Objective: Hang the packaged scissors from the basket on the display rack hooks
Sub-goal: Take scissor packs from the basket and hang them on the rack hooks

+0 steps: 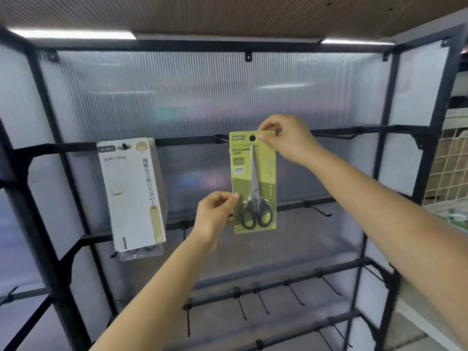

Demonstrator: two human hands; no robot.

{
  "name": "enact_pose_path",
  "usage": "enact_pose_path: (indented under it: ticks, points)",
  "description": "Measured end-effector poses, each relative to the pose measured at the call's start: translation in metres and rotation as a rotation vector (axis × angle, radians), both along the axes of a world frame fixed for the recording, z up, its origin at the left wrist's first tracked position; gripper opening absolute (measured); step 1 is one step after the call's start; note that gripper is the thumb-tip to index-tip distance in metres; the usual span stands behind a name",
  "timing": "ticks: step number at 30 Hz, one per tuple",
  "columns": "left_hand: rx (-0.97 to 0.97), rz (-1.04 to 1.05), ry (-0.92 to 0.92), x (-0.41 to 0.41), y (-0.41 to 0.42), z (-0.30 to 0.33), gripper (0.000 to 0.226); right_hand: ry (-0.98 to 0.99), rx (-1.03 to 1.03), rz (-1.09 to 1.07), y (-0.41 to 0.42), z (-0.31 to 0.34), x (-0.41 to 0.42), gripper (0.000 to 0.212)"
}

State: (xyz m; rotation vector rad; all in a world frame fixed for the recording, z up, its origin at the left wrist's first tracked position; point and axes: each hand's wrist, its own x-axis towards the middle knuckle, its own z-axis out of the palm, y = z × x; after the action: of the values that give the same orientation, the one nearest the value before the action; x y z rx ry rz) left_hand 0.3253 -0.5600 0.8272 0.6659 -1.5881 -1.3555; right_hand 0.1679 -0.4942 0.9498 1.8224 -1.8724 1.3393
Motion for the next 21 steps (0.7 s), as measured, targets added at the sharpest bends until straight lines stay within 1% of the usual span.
enact_pose_path:
  ticks: [7,12,16,21]
  points:
    - [0.011,0.026,-0.026,-0.002,-0.011,-0.016,0.011,0.006,0.041,0.011,-0.011,-0.012,0.0,0.016]
    - [0.023,0.084,-0.039,-0.006,-0.025,-0.017,0.012,-0.018,-0.003,-0.021,-0.03,-0.02,0.002,0.015]
    - [0.015,0.143,-0.071,-0.011,-0.044,-0.016,0.013,0.018,-0.042,-0.049,-0.048,-0.026,0.0,0.012]
    - [0.033,0.247,-0.105,-0.021,-0.073,-0.014,0.014,0.088,-0.006,-0.078,-0.07,-0.033,-0.005,0.03]
